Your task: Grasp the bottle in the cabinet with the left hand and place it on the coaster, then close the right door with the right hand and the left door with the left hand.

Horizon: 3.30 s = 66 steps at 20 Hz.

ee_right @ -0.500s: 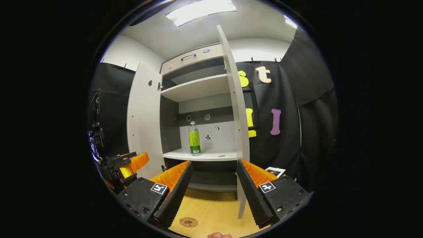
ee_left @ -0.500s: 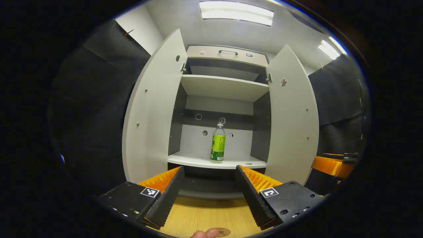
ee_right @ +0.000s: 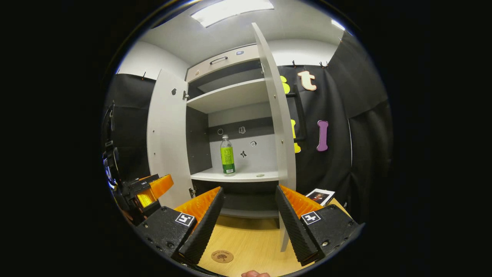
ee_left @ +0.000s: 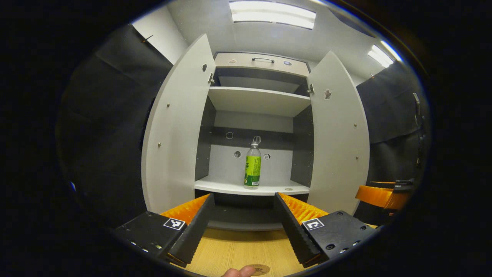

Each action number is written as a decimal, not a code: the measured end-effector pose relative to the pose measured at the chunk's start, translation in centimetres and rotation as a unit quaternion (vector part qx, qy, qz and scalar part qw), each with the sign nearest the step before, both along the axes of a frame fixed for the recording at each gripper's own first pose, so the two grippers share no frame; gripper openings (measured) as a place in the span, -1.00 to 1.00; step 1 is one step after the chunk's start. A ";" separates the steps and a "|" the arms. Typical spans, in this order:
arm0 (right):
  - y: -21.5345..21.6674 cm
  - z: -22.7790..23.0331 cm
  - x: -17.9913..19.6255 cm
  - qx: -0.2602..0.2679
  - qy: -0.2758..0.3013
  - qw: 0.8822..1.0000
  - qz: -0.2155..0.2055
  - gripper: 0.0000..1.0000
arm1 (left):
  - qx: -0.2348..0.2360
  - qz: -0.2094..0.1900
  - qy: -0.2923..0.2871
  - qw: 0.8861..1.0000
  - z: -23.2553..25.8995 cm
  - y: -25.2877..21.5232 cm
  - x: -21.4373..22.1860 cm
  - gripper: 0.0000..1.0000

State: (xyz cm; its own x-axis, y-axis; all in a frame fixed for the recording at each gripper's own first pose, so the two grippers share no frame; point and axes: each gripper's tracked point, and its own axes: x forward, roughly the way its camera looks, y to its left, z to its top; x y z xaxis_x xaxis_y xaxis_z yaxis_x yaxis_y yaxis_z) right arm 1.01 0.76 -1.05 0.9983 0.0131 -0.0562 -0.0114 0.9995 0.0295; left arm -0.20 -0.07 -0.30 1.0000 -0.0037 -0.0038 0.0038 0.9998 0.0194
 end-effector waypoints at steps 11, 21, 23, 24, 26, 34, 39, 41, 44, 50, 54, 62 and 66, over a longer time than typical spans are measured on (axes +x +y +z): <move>0.4 0.1 -0.2 -0.005 0.006 1.000 -0.002 0.66 | 0.001 -0.006 0.007 1.000 -0.4 -0.6 0.1 0.89; 0.2 0.2 -0.2 -0.005 0.003 1.000 -0.008 0.66 | 0.003 -0.006 0.007 1.000 -0.5 -0.6 0.2 0.89; 0.4 0.2 -0.2 -0.005 0.004 1.000 -0.007 0.66 | 0.002 -0.006 0.007 1.000 -0.5 -0.6 0.2 0.89; 0.3 0.2 -0.2 -0.006 0.003 1.000 -0.007 0.66 | 0.001 -0.006 0.006 1.000 -0.5 -0.6 0.2 0.89; 0.4 0.1 -0.3 -0.008 0.003 1.000 -0.006 0.66 | -0.004 -0.011 0.007 1.000 -0.4 -0.7 0.7 0.89; 0.6 0.3 -0.4 -0.015 -0.001 1.000 -0.008 0.66 | -0.031 -0.084 0.005 0.996 0.9 -3.3 8.0 0.99; -0.5 0.7 -0.8 -0.024 -0.007 0.999 -0.030 0.66 | -0.032 -0.111 0.001 0.993 1.8 -4.4 15.5 0.99; -0.8 0.7 -0.9 -0.018 -0.008 0.999 -0.040 0.66 | -0.009 -0.103 -0.005 0.995 1.7 -4.1 18.8 0.89; -1.3 0.4 -0.9 -0.016 -0.005 0.999 -0.052 0.66 | 0.006 -0.099 0.000 0.995 0.7 -3.9 23.2 0.89; -3.2 0.5 -0.6 -0.023 -0.007 0.996 -0.084 0.66 | 0.058 -0.049 0.012 0.997 -2.9 -1.9 31.0 0.89; -4.1 0.0 -0.3 -0.019 0.002 0.995 -0.100 0.66 | 0.066 -0.046 0.014 0.997 -3.8 -1.7 33.8 0.89; -4.9 0.2 0.3 -0.022 -0.004 0.993 -0.112 0.66 | 0.063 -0.031 0.018 0.997 -3.6 -1.1 37.2 0.92; -5.1 0.3 0.2 -0.021 -0.005 0.993 -0.115 0.66 | 0.068 -0.046 0.023 0.996 -3.7 -1.7 37.6 0.80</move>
